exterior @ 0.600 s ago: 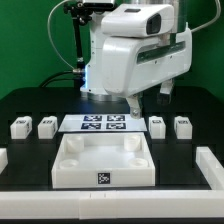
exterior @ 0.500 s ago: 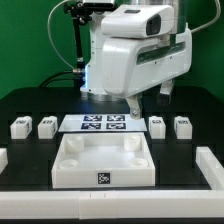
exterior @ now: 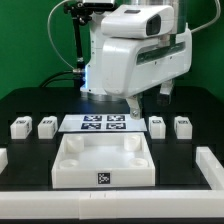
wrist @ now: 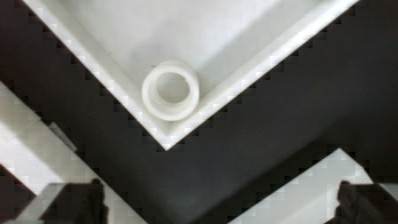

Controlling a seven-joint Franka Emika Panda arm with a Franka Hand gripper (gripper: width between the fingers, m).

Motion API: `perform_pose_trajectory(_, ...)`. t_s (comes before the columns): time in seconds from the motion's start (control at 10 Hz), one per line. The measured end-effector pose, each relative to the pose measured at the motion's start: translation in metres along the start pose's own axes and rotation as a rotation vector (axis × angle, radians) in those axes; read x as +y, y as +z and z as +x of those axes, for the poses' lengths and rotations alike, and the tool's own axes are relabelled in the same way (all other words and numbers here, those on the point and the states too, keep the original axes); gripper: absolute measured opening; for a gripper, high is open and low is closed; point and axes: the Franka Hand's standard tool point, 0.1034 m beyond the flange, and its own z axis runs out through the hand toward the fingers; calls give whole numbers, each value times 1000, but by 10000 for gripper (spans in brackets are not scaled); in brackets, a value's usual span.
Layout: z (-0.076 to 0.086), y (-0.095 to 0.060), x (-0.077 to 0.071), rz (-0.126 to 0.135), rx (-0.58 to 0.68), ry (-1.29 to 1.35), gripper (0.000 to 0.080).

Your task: Assemble one leg

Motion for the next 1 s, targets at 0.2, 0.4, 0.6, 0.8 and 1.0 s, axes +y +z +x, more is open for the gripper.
perform_pose_trajectory(0.2,0,0,0,0,0,0,650)
perform_pose_trajectory(0.4,0,0,0,0,0,0,650)
perform_pose_trajectory(0.6,0,0,0,0,0,0,650)
perform_pose_trajectory(0.8,-2,1,0,2,-2,-46,650)
perform_pose_trajectory(1.0,-40,17,-15,-1,-2,-196,650)
